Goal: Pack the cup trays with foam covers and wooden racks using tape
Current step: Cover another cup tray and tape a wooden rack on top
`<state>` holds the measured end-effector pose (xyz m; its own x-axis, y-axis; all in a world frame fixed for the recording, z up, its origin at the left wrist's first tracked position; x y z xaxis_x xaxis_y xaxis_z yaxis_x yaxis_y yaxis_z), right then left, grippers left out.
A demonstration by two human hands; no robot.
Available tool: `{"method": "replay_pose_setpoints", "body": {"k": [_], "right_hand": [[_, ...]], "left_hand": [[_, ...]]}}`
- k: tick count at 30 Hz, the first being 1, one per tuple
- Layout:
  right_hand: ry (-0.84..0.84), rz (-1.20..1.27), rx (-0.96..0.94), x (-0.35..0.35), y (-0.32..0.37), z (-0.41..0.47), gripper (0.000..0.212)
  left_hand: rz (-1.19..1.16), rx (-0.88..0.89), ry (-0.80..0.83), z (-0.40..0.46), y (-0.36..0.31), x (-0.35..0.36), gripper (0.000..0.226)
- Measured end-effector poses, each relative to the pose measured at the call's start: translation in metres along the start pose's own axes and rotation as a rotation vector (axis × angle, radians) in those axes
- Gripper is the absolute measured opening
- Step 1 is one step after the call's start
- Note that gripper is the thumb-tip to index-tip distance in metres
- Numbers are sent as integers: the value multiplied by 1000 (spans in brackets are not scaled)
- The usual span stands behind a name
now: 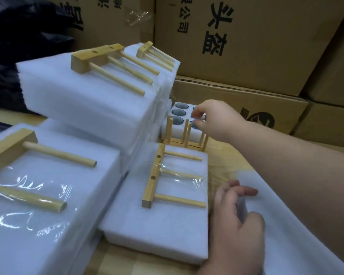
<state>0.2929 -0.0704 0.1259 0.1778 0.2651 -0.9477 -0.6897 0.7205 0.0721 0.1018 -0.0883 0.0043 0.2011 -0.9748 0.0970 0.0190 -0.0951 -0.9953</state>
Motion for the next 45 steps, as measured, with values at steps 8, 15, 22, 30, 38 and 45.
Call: {"method": "replay_pose_setpoints", "body": {"k": [8, 15, 22, 30, 38, 45], "right_hand": [[158, -143, 23, 16, 8, 11, 25], [97, -83, 38, 4, 4, 4, 27], [-250, 256, 102, -62, -12, -36, 12], [-659, 723, 408, -106, -46, -176, 7], [-630, 1205, 719, -62, -51, -289, 21], [-595, 1219, 762, -34, -50, -309, 38]], "left_hand": [[34, 42, -6, -3, -4, -1, 37], [27, 48, -8, -1, -1, 0, 37], [-20, 36, 12, 0, 0, 1, 40], [-50, 43, 2, 1, 3, 1, 37], [-140, -63, 44, 1, 3, 3, 42], [-174, -74, 45, -2, 0, 2, 44]]}}
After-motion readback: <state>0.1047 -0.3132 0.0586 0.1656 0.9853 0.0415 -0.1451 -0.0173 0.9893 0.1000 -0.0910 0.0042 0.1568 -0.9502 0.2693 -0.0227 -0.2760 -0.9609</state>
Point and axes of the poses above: each hand's wrist, its own z-axis towards the middle knuckle, its own x-axis out of the palm, y = z × x, the point moved 2 cm from there along z, towards the middle knuckle, and after that the axes turned 9 degrees about -x, right-handed, at the moved point
